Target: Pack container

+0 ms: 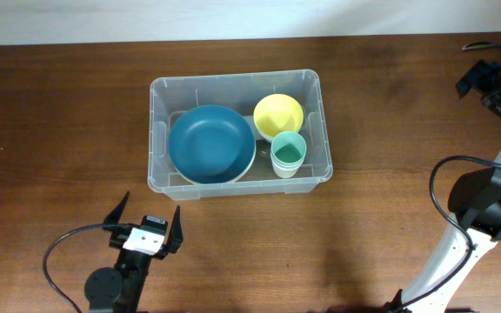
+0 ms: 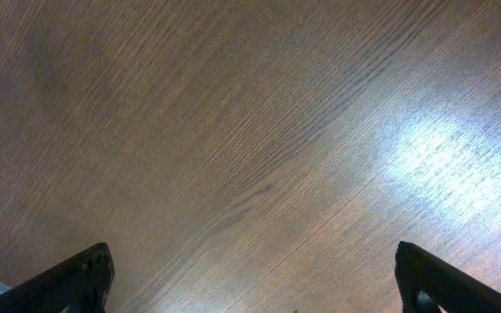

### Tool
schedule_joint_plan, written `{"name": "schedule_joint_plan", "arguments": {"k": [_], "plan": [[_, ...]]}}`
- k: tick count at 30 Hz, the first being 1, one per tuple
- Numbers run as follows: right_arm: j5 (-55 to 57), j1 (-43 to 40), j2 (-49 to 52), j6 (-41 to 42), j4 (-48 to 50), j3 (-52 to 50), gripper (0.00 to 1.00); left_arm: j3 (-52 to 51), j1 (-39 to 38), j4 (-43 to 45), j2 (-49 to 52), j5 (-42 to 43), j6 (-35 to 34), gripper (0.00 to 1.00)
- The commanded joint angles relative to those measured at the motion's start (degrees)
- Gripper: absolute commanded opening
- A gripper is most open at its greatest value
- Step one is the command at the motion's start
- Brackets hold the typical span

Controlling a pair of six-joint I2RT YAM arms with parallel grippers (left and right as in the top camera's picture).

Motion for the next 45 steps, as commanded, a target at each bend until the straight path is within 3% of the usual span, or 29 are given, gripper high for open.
{"name": "schedule_joint_plan", "arguments": {"k": [1, 4, 14, 19, 24, 27, 29, 34, 40, 45], "plan": [[0.11, -0.31, -0.57, 0.46, -0.13, -0.26, 0.99, -0.35, 0.24, 0.02, -0.44, 0.26, 0.90, 0.99], [0.09, -0.17, -2.71, 0.46, -0.13, -0.26, 0.99, -0.35, 0.22, 0.02, -0.44, 0.26, 0.90, 0.99], [1.79, 3.96, -23.41, 0.26, -0.15, -0.85, 0.99, -0.35, 0.22, 0.02, -0.44, 0.26, 0.90, 0.99], [5.05, 9.46, -38.73, 0.28, 1.97, -9.75, 0.99, -0.35, 0.24, 0.02, -0.44, 0.26, 0.90, 0.99], [5.25, 16.96, -56.94, 0.44, 18.18, -29.44, 0.99, -0.35, 0.24, 0.02, -0.44, 0.26, 0.90, 0.99], [5.22, 23.19, -71.14, 0.26, 31.80, -49.00, 0.99, -0.35, 0.24, 0.02, -0.44, 0.26, 0.92, 0.99], [5.20, 25.22, -77.85, 0.28, 34.29, -58.66, 0.99, -0.35, 0.24, 0.02, -0.44, 0.26, 0.90, 0.99], [5.22, 26.71, -90.49, 0.04, 42.40, -78.09, 0.99, -0.35, 0.22, 0.02, -0.44, 0.26, 0.90, 0.99], [1.14, 26.71, -106.07, -9.11, 69.51, -105.90, 0.99, -0.35, 0.22, 0.02, -0.44, 0.26, 0.90, 1.00], [-2.80, 26.71, -114.99, -14.08, 87.49, -122.03, 0.99, -0.35, 0.24, 0.02, -0.44, 0.26, 0.90, 0.99]]}}
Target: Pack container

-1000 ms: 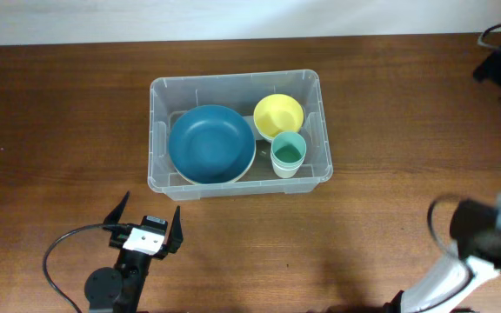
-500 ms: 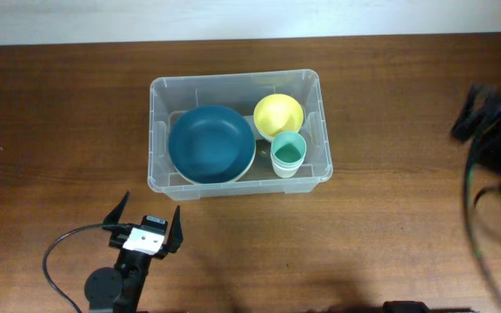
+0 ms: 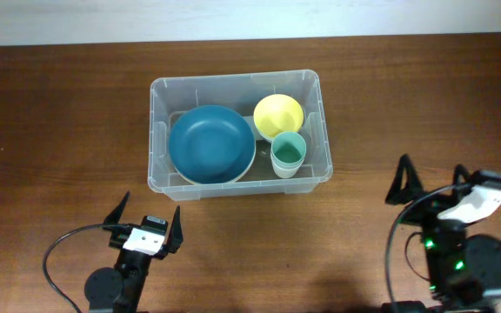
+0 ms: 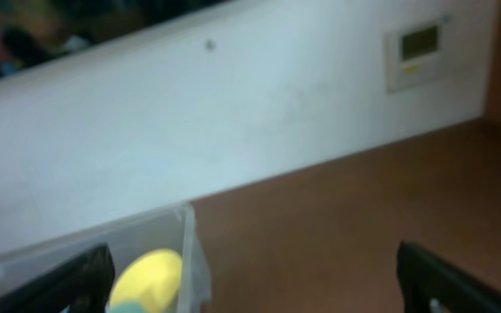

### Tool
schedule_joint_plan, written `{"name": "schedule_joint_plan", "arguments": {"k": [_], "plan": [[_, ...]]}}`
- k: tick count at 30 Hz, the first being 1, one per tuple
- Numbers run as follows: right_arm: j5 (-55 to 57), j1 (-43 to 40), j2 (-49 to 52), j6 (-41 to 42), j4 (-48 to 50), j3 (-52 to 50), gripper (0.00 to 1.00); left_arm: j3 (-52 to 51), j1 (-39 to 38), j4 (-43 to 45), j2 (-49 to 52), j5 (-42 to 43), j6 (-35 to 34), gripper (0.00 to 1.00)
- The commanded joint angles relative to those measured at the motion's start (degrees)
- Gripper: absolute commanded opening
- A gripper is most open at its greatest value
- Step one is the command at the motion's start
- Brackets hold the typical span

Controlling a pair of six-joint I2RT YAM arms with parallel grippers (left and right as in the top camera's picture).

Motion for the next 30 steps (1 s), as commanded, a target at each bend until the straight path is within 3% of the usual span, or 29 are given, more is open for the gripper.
{"name": "schedule_joint_plan", "arguments": {"k": [1, 5, 11, 14, 23, 30], "plan": [[-3.52, 0.57, -6.27, -5.46, 8.48, -10.34, 0.99, -0.28, 0.26, -0.02, -0.39, 0.26, 0.70, 0.99], [-3.54, 0.57, -12.66, -5.46, 17.20, -19.12, 0.99, -0.28, 0.24, -0.02, -0.39, 0.26, 0.68, 0.99], [-6.58, 0.57, -18.95, -8.37, 18.21, -23.34, 0.99, -0.28, 0.24, -0.02, -0.39, 0.26, 0.68, 1.00], [-8.90, 0.57, -20.24, -12.31, 18.16, -24.02, 0.99, -0.28, 0.26, -0.02, -0.39, 0.26, 0.68, 0.99], [-10.64, 0.57, -20.35, -12.33, 26.69, -29.81, 0.99, -0.28, 0.24, -0.02, -0.39, 0.26, 0.68, 0.99], [-10.62, 0.57, -20.35, -12.35, 26.58, -32.89, 0.99, -0.28, 0.24, -0.02, -0.39, 0.26, 0.68, 0.99]]}}
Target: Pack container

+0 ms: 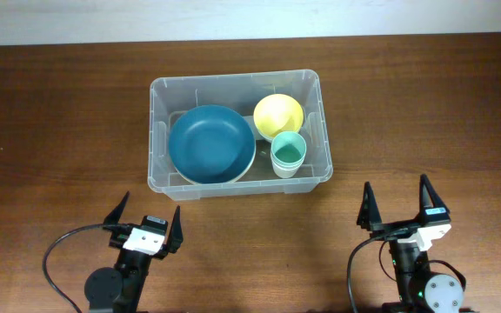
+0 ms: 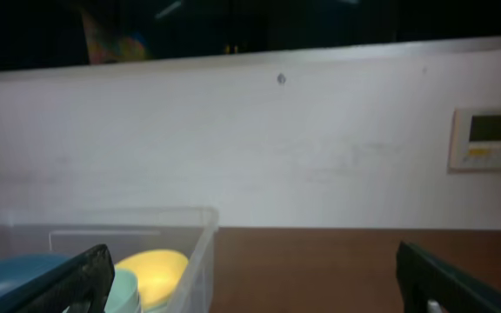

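Observation:
A clear plastic container (image 1: 156, 87) stands at the table's middle. Inside it lie a dark blue plate (image 1: 210, 143), a yellow bowl (image 1: 277, 115) and a mint green cup (image 1: 288, 154). My left gripper (image 1: 150, 215) rests open near the front edge, left of the container, nothing between its fingers. Near the front edge on the right, my right gripper (image 1: 396, 203) stands open and empty too. In the right wrist view the container's wall (image 2: 200, 261), the yellow bowl (image 2: 153, 271) and the cup (image 2: 124, 291) show at lower left, beyond the gripper (image 2: 250, 291).
Bare brown wood surrounds the container. A white wall runs along the table's far edge, with a small white panel (image 2: 492, 137) on it at the right in the right wrist view.
My right arm has settled further left and lower near the front edge, fingers pointing towards the container. Its camera now looks level at the wall. The container's contents and the left arm are unchanged.
At first my right arm was stretched to the far right corner, its camera looking down at bare wood. Then it was folded back at the front right, tilted. Now it rests near the front edge, open. The packed container and left arm stayed put.

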### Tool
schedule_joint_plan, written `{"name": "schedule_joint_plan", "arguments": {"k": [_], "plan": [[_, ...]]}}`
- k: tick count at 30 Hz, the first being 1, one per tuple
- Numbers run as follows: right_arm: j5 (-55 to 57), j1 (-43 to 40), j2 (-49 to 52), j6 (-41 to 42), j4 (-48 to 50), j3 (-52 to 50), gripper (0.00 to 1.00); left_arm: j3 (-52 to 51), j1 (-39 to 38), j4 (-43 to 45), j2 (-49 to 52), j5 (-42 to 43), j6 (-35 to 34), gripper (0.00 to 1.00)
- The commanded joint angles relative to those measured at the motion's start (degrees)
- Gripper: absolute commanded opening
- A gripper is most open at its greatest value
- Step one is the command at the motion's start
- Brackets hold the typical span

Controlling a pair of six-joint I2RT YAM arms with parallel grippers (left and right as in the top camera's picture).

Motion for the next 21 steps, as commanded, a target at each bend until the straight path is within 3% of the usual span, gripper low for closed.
{"name": "schedule_joint_plan", "arguments": {"k": [1, 15, 21], "plan": [[-0.94, 0.57, -0.61, -0.52, -1.14, -1.11, 0.99, -0.28, 0.24, -0.02, -0.39, 0.26, 0.66, 0.99], [-0.92, 0.57, -0.61, -2.08, -16.20, -1.11, 0.99, -0.28, 0.24, -0.02, -0.39, 0.26, 0.66, 0.99], [-0.92, 0.57, -0.61, -3.52, -16.06, -1.11, 0.99, -0.28, 0.24, -0.02, -0.39, 0.26, 0.66, 0.99]]}}
